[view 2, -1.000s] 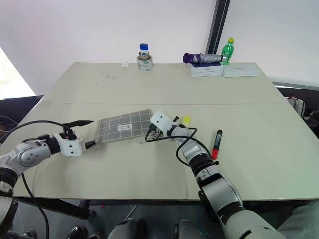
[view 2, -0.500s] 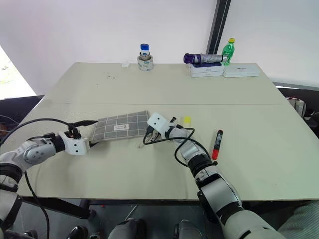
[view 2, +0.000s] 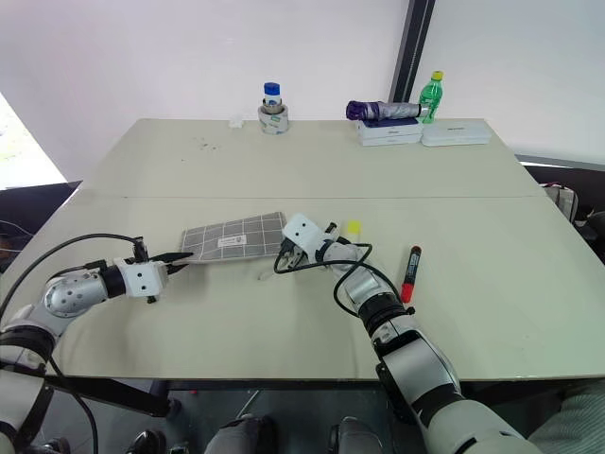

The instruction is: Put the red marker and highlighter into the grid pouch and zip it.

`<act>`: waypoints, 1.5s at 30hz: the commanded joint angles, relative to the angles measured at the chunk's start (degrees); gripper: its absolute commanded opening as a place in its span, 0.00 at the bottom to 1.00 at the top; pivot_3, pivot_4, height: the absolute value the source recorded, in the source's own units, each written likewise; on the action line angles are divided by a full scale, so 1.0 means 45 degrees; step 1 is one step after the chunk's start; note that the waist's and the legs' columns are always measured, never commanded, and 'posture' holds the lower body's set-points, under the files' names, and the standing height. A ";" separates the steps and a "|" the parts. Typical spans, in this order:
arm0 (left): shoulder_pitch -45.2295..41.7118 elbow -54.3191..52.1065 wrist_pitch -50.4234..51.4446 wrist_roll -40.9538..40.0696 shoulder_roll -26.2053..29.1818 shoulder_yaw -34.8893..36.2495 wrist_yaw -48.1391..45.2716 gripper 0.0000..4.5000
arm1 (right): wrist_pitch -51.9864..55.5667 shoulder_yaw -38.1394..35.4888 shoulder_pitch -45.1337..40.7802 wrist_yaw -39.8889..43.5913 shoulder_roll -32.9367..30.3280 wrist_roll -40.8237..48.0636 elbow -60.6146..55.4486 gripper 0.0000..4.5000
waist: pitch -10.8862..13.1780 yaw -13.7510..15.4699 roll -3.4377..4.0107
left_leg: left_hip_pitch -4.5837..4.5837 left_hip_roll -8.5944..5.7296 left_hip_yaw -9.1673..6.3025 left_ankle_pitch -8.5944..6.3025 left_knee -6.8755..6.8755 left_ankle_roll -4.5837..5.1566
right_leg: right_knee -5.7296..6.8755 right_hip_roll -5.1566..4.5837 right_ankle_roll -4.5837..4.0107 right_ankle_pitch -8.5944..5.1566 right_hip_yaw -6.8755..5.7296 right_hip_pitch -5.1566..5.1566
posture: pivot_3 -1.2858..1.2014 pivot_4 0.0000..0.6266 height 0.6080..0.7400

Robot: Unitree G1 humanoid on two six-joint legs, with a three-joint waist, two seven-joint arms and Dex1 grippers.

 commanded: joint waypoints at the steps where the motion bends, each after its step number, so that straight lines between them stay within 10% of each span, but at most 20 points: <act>1: 0.0651 -0.2173 0.2994 -0.2523 -0.0167 0.1018 -0.1754 0.01 | 0.0031 -0.0633 -0.0133 0.0231 -0.0321 0.0551 -0.1315 0.00 | 0.0001 -0.0012 0.0000 | -0.0001 0.0000 -0.0002 0.0000 0.0001 0.0001 | 0.0001 0.0000 0.0000 0.0000 0.0001 -0.0001 | 0.52 0.24 0.98; 9: 0.2875 -0.8422 0.9021 -0.3240 0.0164 0.2594 -0.0703 0.01 | 0.1758 -0.2245 0.0503 0.1467 -0.1141 0.2692 -0.4915 0.00 | 0.0001 -0.0036 -0.0002 | -0.0001 0.0005 -0.0025 -0.0005 -0.0003 0.0009 | 0.0000 0.0006 0.0000 0.0000 0.0003 0.0005 | 0.52 0.24 0.98; 19: 0.4625 -1.4269 1.4365 -0.3134 -0.0532 0.3544 0.0980 0.00 | 0.6785 -0.2195 0.3828 0.1976 -0.0800 0.5200 -1.0878 0.99 | 0.0000 -0.0004 -0.0004 | 0.0006 0.0007 -0.0051 -0.0009 -0.0015 0.0014 | -0.0003 0.0007 0.0001 0.0000 -0.0001 0.0017 | 0.52 0.24 0.98; 41: 0.4745 -1.5492 1.5398 -0.3277 -0.1276 0.3644 0.1044 0.00 | 0.6629 -0.2542 0.2535 -0.0443 0.1797 0.5363 -0.7978 0.99 | 0.0001 0.0020 -0.0008 | 0.0012 0.0007 -0.0051 -0.0004 -0.0028 0.0003 | -0.0007 0.0013 0.0000 0.0000 -0.0001 0.0016 | 0.52 0.24 0.98; 45: 0.4706 -1.5456 1.5307 -0.3187 -0.1328 0.3567 0.1098 0.00 | 0.6887 -0.2554 0.2686 -0.0229 0.1725 0.5613 -0.8230 0.72 | 0.0001 0.0007 -0.0008 | 0.0012 0.0007 -0.0051 -0.0004 -0.0029 0.0002 | -0.0008 0.0012 0.0001 0.0000 -0.0001 0.0016 | 0.52 0.24 0.98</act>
